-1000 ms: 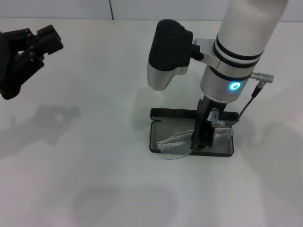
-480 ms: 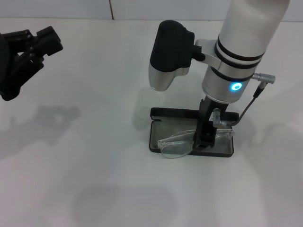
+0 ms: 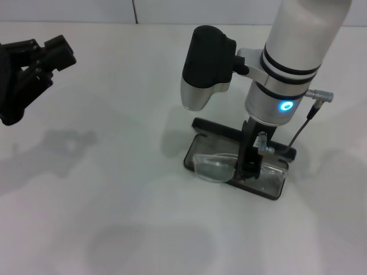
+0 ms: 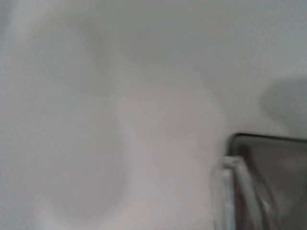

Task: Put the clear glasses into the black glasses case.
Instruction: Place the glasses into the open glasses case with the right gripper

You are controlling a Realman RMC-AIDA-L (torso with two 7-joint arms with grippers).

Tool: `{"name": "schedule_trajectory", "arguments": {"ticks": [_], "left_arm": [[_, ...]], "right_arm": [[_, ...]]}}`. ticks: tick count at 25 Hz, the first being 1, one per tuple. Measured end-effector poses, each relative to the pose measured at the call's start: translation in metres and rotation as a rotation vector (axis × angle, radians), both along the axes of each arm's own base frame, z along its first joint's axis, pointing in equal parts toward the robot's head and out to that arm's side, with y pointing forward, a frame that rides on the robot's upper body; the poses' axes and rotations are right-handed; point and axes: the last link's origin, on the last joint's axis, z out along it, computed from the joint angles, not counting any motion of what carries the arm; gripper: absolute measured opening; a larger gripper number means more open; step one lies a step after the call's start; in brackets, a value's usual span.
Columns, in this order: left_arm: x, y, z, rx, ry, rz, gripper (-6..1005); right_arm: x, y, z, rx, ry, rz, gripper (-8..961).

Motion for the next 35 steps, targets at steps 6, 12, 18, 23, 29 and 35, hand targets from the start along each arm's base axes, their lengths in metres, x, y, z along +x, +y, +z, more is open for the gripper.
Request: {"name": "schedule_trajectory", "arguments": {"ticks": [6, 12, 18, 23, 29, 35], "left_arm": [[-0.001, -0.002, 0.0, -0.001, -0.004, -0.002, 118], [-0.002, -0.004, 0.001, 0.0, -0.01, -0.001, 119], [-0.001, -0.006, 0.002, 0.001, -0.014, -0.012, 119], [-0.001, -0.007, 0.002, 0.003, -0.015, -0.02, 119], [0.0, -0.008, 0.002, -0.001, -0.018, -0.03, 119], [0.0, -0.009, 0.002, -0.001, -0.019, -0.032, 119]], "right_arm": [[0.001, -0.001, 0.0, -0.001, 0.002, -0.001, 96], [-0.003, -0.006, 0.001, -0.007, 0.015, 0.009, 62], [-0.005, -0.009, 0.006, 0.017, 0.008, 0.027, 62], [-0.007, -0.014, 0.009, 0.023, 0.018, 0.02, 62], [-0.008, -0.022, 0.012, 0.034, 0.034, -0.004, 62], [-0.001, -0.024, 0.018, 0.068, 0.013, -0.012, 63]]}}
